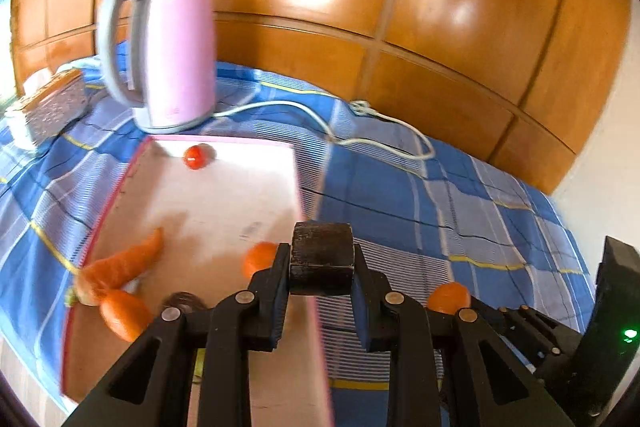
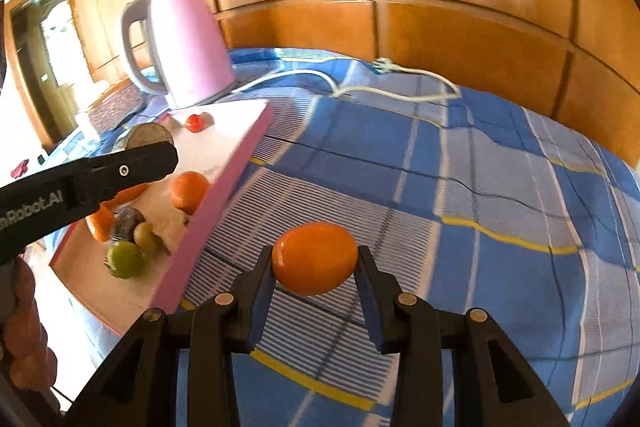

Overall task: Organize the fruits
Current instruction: 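Carry the mandarin and dark slice over the white tray with both grippers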

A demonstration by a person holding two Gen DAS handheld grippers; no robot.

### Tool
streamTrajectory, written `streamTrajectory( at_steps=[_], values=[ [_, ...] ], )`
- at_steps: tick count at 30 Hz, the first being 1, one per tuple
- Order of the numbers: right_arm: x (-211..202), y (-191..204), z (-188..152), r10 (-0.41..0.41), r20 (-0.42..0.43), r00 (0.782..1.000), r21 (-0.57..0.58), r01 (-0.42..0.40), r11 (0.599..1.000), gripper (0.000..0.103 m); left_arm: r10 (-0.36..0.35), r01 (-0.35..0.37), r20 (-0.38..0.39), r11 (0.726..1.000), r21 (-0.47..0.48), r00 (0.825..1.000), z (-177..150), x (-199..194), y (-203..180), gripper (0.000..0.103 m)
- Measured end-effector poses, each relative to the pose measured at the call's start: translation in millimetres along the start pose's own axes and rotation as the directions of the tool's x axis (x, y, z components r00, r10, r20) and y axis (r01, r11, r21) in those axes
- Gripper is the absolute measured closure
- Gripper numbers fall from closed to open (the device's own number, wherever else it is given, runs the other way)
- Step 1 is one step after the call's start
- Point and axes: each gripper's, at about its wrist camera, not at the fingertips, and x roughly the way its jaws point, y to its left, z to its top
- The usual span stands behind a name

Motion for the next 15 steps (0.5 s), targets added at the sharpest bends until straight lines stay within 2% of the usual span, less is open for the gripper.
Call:
streamTrajectory(
  at_steps=[8,15],
  values=[
    [12,33,28,0.079,-0.002,0.997,-0.062,-0.079,0.995,0.063,0.061,-0.061,-0.005,0.994,-0.090,0.998,7,3,50,0.076],
    [29,59,58,0.154,-0.011,0.988,-0.067,-0.155,0.986,0.063,0.072,-0.075,-0.028,0.989,-0.130,0.997,5,9,77,0.076]
  ],
)
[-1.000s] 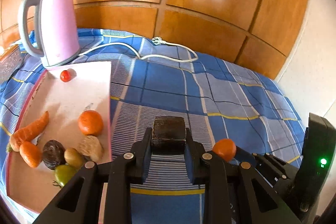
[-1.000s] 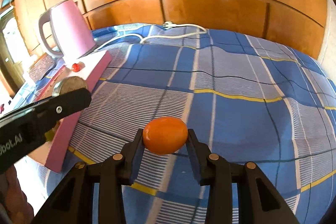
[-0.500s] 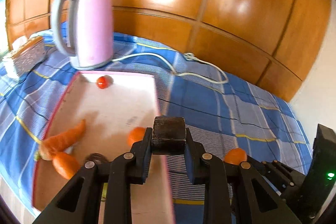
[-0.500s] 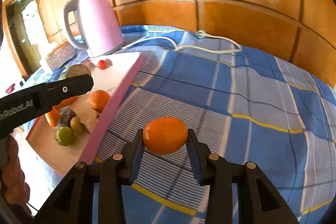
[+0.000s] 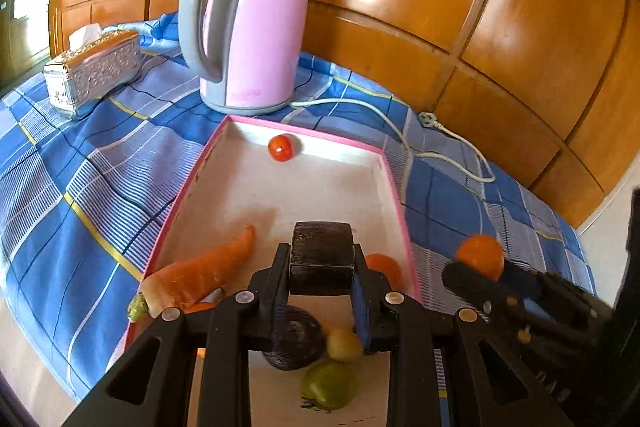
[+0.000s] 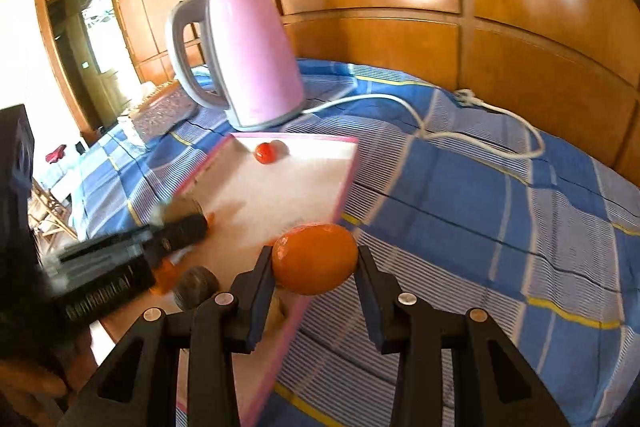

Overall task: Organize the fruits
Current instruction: 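Carry the mandarin and dark slice over the white tray with both grippers, then open both grippers to drop the mandarin and dark slice into the tray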

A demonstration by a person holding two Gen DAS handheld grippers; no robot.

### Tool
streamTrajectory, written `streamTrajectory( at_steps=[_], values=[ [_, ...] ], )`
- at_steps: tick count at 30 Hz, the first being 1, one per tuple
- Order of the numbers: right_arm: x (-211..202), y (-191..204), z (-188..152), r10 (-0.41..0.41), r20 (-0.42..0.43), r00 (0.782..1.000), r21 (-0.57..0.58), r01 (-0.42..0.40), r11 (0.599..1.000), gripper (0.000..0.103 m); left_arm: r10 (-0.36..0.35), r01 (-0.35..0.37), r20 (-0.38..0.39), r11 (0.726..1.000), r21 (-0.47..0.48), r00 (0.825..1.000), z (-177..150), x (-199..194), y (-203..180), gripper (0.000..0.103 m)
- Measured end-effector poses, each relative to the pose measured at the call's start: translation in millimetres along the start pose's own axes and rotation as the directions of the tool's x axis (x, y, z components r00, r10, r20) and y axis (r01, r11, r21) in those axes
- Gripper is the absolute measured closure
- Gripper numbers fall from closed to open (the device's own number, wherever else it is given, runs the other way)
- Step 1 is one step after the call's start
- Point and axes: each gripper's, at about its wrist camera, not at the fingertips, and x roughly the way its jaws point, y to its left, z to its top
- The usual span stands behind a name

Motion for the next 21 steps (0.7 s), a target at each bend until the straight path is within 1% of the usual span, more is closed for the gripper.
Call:
streamTrajectory(
  at_steps=[8,16,21],
  values=[
    [25,13,18,0.058,-0.029,0.998,0.029,-0.057,0.998,0.063,-0.001,0.002,-0.027,1.000,0.023,1.000,-2,11,10,0.076],
    [49,19,26,0.076,-0.060,0.995,0.056,-0.073,0.996,0.063,0.022,-0.022,-0.044,1.000,0.016,0.999,-5,19,19,0.075],
    [64,21,23,0.079,-0.096,0.992,0.060,-0.073,0.996,0.063,0.023,-0.022,-0.042,1.000,0.020,0.999,-6,20,20,0.075]
  ],
)
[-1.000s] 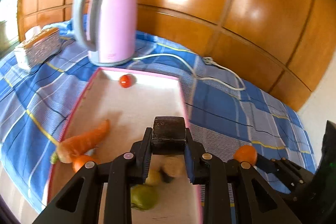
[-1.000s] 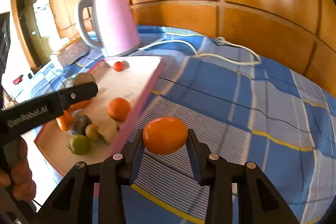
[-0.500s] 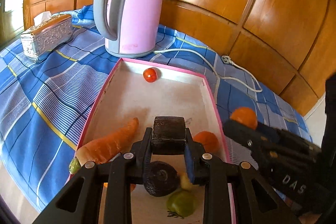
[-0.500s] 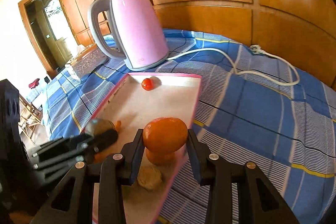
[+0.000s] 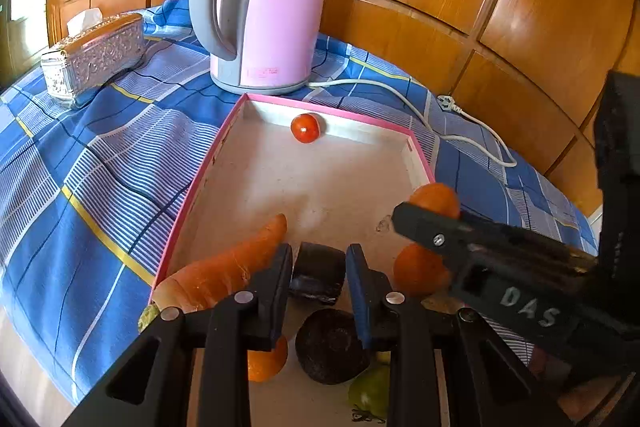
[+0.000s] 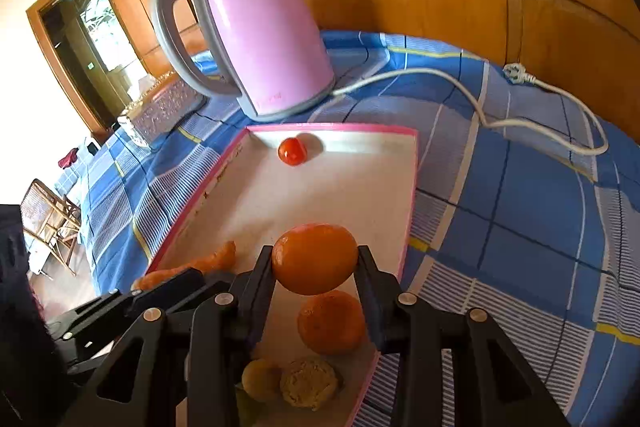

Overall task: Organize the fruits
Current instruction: 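Open both grippers to drop the mandarin and dark slice into the tray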

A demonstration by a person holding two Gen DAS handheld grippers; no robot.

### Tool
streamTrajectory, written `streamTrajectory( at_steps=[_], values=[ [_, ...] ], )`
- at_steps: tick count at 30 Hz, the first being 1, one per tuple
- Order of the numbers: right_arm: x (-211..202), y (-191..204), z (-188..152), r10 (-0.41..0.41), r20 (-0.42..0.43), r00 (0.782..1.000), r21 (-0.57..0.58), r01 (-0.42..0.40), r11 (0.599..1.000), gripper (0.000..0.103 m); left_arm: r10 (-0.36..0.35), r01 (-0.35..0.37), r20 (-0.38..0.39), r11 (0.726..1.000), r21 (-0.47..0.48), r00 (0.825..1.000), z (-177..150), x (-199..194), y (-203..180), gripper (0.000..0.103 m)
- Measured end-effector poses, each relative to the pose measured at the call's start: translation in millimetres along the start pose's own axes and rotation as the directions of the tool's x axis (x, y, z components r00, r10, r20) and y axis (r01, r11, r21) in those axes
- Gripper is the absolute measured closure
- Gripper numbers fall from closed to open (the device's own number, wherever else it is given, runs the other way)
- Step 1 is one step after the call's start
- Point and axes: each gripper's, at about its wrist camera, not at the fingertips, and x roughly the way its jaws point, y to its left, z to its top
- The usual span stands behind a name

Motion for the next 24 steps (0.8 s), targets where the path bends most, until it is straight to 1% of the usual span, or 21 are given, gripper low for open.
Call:
streamTrajectory(
  at_steps=[4,10,24],
  values=[
    [6,-5,-3,0.007,-0.014,1.000,0.030,-0.007,1.000,0.063,0.002,-0.002,0.005,1.000,0.011,1.000,-2,-1,-1,0.075],
    [8,-9,-4,0.030,-0.047,0.998,0.070,-0.026,0.997,0.062,0.003,-0.003,0.006,1.000,-0.009,1.000,-1,-2,2,0.074],
    [-4,-10,-12,0.025,-0.031,0.999,0.092,-0.022,0.995,0.062,0.022,-0.022,0.027,1.000,-0.014,0.999,-5,-13,4,0.074]
  ],
)
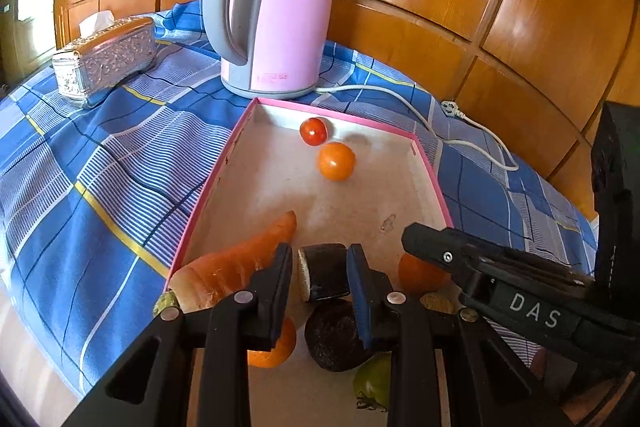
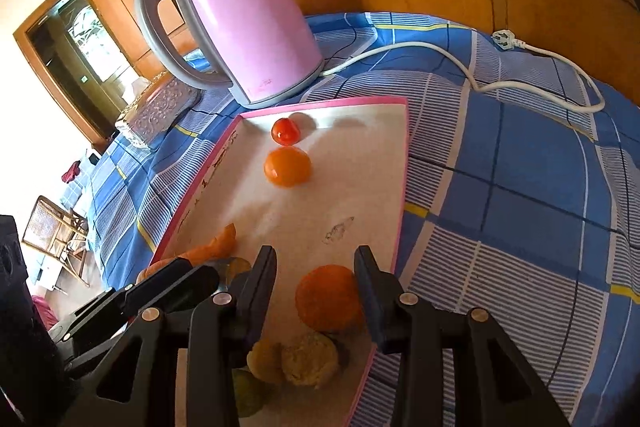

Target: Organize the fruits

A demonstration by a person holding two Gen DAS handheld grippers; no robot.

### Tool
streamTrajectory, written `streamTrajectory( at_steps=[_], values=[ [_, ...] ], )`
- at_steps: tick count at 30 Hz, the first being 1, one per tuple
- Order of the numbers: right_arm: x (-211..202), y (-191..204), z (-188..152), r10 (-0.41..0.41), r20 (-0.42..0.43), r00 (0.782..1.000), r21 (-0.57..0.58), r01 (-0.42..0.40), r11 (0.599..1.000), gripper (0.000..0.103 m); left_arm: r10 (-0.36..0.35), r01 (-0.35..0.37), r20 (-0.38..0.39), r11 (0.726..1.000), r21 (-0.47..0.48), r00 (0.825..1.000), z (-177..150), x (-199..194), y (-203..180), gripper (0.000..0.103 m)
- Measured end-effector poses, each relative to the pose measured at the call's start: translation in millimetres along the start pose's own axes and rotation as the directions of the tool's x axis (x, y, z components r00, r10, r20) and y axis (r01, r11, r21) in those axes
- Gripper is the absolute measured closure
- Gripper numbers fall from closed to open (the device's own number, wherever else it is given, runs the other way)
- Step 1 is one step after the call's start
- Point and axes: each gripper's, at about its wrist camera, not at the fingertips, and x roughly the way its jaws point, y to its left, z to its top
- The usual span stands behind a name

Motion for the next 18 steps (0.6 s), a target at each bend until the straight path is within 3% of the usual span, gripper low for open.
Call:
streamTrajectory(
  at_steps=[8,16,18],
  values=[
    [-13,0,-9,-0.016,0.021,1.000,0.004,0.016,1.000,0.062,0.008,-0.008,0.032,1.000,0.003,0.999,1,-11,-2,0.066],
    [-34,11,-22,-0.077,0.090,0.993,-0.047,0.082,0.996,0.062,0.050,-0.049,0.057,0.999,-0.018,0.997,-1,-24,-1,0.061],
    [-42,13,-27,-0.098,0.119,0.988,-0.058,0.105,0.993,0.060,0.065,-0.064,0.075,0.998,-0.012,0.995,-2,-29,-2,0.055]
  ],
)
